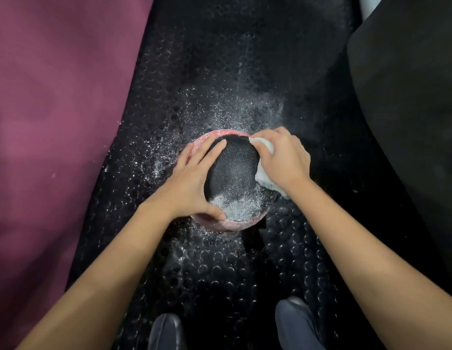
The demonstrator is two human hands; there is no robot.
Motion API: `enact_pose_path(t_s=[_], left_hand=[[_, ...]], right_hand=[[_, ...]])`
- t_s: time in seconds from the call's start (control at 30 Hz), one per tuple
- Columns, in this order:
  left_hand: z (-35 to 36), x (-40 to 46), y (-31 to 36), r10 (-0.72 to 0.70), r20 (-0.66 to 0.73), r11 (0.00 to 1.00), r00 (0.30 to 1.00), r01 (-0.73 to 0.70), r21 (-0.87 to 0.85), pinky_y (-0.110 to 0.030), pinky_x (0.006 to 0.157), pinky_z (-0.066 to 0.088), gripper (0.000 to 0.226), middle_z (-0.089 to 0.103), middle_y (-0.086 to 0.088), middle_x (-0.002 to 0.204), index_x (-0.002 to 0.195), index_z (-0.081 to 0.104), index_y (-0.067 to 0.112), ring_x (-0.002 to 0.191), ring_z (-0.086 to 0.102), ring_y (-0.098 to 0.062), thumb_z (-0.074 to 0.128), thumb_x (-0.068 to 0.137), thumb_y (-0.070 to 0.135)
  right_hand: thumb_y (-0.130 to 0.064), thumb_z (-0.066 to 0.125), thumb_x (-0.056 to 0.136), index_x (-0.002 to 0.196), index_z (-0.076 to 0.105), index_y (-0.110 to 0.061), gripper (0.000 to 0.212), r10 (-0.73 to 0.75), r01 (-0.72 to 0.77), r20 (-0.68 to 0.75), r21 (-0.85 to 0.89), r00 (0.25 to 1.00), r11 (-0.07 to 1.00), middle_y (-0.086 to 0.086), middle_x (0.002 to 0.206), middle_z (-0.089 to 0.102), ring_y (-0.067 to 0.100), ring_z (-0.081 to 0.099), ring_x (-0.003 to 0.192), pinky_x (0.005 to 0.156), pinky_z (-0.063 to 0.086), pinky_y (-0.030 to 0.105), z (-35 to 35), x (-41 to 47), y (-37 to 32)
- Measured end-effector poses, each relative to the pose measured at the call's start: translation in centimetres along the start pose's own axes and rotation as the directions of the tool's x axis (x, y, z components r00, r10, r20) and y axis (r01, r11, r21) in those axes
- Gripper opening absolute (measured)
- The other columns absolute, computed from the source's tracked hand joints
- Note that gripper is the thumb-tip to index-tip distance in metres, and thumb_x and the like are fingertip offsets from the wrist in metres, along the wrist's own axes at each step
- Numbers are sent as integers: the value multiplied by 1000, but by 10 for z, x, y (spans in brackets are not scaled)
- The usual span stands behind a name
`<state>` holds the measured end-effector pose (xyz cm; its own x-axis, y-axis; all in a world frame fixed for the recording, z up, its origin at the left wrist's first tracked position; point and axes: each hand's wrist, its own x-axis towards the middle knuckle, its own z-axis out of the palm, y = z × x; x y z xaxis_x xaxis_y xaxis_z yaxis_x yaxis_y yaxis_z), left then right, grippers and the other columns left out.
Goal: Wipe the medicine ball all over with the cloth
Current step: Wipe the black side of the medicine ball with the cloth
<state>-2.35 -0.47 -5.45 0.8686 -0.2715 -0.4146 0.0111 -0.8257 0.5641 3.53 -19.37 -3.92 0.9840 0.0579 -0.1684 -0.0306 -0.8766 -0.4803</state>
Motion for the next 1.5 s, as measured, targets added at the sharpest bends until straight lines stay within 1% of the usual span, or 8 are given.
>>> enact_pose_path(t_s=[0.13, 0.3, 0.47, 0.6, 0.77, 0.93, 1.1, 1.5], left_hand=[[5, 0, 3, -3, -54, 1000, 999, 2, -24, -60, 118, 7, 145, -20, 29, 154, 151, -8, 42, 147, -18, -23, 92, 47, 50], [7, -2, 21, -67, -43, 995, 997, 64, -72, -58, 118, 1, 140, -22, 26, 155, 151, -11, 41, 145, -21, -23, 91, 54, 42], [7, -6, 19, -90, -49, 991, 995, 85, -102, -60, 118, 3, 141, -25, 32, 150, 151, -13, 41, 145, -23, -22, 91, 54, 41], [10, -9, 23, -105, -48, 988, 993, 98, -119, -60, 117, 0, 142, -25, 29, 153, 150, -13, 41, 145, -24, -20, 91, 54, 39], [11, -9, 20, -113, -67, 989, 991, 106, -101, -55, 119, -1, 144, -24, 24, 155, 151, -14, 39, 145, -24, -22, 92, 54, 40], [15, -11, 27, -99, -71, 990, 993, 91, -106, -56, 117, -4, 142, -27, 27, 153, 151, -14, 41, 144, -26, -23, 92, 56, 36], [18, -13, 24, -92, -96, 993, 991, 85, -81, -57, 118, 0, 143, -25, 26, 154, 151, -14, 39, 145, -26, -23, 92, 54, 38], [23, -16, 26, -110, -105, 992, 988, 101, -81, -56, 118, -2, 145, -27, 24, 155, 150, -16, 39, 145, -26, -24, 92, 54, 39]], right_hand=[[-33, 48, 97, 110, 65, -35, 22, -278, 253, -106, -201, 955, 946, -5, 109, 55, 20, 48, 97, 64, 35, 29, 8, -38, -10], [-30, 47, 98, 111, 65, -37, 24, -37, 20, -121, -139, 992, 990, -7, 112, 54, 19, 45, 103, 68, 29, 28, 0, -15, -4], [-27, 61, 91, 95, 71, -31, 12, -329, 282, -126, -292, 936, 914, -1, 98, 61, 23, 52, 85, 56, 32, 27, 9, -40, -17], [-33, 46, 98, 111, 65, -36, 23, -73, 50, -105, -205, 992, 977, -4, 114, 54, 22, 45, 106, 69, 30, 30, 0, -7, -11], [-25, 66, 87, 93, 71, -29, 8, -355, 313, -65, -342, 933, 886, -2, 97, 60, 24, 53, 85, 53, 32, 28, 11, -45, -27], [-31, 48, 98, 111, 64, -37, 22, -77, 62, -72, -191, 994, 980, -4, 116, 54, 22, 45, 107, 71, 30, 30, -3, -4, -16], [-33, 54, 95, 103, 69, -33, 17, -354, 318, -61, -316, 933, 894, -2, 106, 58, 24, 50, 96, 62, 41, 31, 3, -39, -22], [-29, 60, 92, 105, 68, -36, 17, -293, 260, -41, -354, 955, 898, -3, 107, 58, 22, 51, 96, 61, 32, 29, 0, -26, -18]])
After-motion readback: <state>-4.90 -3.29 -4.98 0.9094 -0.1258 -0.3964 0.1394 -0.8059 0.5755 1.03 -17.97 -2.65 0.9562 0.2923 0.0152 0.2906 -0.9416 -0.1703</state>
